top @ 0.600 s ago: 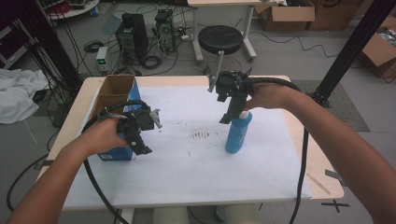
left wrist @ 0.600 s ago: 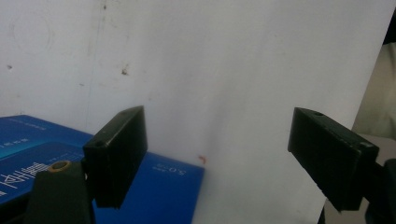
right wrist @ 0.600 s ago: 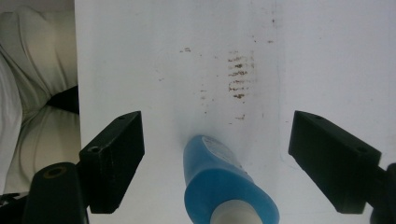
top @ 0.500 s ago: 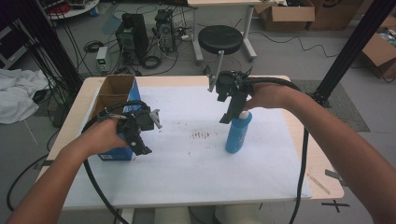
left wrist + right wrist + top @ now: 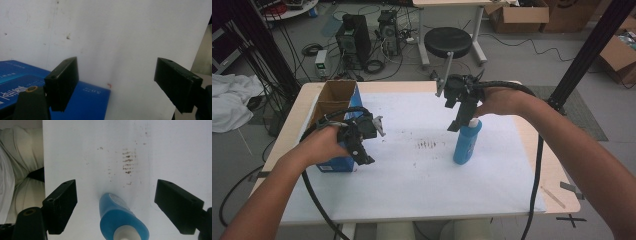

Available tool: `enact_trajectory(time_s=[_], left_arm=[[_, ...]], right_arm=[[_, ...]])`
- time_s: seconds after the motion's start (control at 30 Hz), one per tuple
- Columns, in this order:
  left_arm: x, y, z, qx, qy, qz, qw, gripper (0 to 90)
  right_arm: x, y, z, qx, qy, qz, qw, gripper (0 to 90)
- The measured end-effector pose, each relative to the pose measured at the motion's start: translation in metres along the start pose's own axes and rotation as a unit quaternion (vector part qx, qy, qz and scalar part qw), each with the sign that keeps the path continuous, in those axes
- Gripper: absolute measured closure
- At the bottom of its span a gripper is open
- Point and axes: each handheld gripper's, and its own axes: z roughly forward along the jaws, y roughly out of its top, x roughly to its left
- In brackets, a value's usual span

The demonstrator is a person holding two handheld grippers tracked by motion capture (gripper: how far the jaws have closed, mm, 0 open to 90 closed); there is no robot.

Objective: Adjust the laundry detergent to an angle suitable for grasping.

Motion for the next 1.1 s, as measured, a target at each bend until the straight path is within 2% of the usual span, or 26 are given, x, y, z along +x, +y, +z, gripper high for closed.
enact_trajectory(time_s=[0.33,0.6,0.8,0.83,1.1], left_arm=[[0.002,0.004,0.001,0.000,0.003,-0.003,1.0000,20.3],[0.000,0.008,0.001,0.001,0.007,-0.002,1.0000,20.4],[0.001,0.011,-0.003,-0.005,0.009,-0.018,0.9998,20.4],[0.001,0.011,-0.003,-0.005,0.009,-0.021,0.9997,20.4],[0.000,0.018,0.002,-0.003,0.006,-0.028,0.9996,20.5]], right_arm=[[0.012,-0.007,-0.018,-0.004,-0.006,-0.002,1.0000,18.2],[0.017,-0.026,-0.032,-0.006,-0.016,0.014,0.9998,18.1],[0.019,-0.039,-0.039,-0.007,-0.019,0.025,0.9995,18.1],[0.020,-0.046,-0.041,-0.006,-0.020,0.031,0.9993,18.2],[0.019,-0.074,-0.037,0.009,-0.017,0.056,0.9982,17.8]])
